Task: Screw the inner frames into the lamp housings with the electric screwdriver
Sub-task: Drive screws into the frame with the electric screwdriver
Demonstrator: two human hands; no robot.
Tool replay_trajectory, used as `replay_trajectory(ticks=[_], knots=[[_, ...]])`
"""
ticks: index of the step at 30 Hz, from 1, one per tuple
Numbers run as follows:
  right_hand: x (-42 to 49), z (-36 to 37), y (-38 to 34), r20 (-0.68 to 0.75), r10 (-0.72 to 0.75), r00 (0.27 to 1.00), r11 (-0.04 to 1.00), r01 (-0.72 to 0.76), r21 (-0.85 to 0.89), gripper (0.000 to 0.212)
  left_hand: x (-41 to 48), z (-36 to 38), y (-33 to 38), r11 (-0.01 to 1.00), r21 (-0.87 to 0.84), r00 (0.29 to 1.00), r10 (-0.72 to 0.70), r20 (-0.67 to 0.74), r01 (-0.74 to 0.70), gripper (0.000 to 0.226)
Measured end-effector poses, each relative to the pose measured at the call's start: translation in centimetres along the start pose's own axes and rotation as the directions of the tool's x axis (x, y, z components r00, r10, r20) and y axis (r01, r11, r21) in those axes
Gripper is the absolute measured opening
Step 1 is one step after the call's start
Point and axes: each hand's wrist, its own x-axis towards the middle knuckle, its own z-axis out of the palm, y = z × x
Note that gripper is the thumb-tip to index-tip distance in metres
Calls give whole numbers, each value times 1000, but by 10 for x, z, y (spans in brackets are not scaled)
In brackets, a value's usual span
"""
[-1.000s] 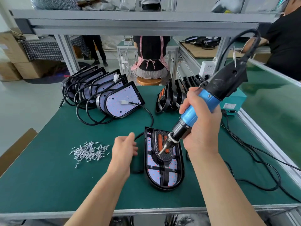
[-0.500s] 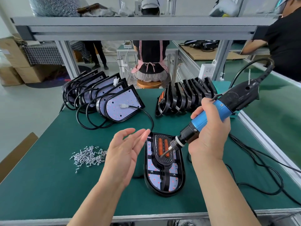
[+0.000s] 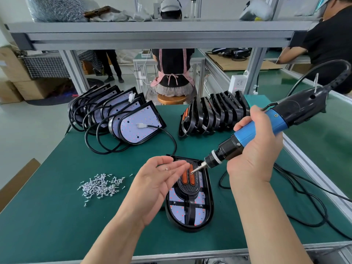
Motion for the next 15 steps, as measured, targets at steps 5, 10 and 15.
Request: replay_trajectory(ticks=[5, 10, 15], knots=[[2, 9, -5, -39, 52, 998, 996, -48, 78, 14, -3, 5, -5, 991, 133, 999, -29, 42, 23, 26], [1, 19, -4, -93, 194, 977, 959, -169, 227, 14, -7, 12, -7, 960, 278, 996, -46, 77, 23, 21], [1, 21, -5, -101, 193, 976, 959, -166, 229, 18, -7, 14, -9, 961, 276, 999, -35, 10, 30, 24]])
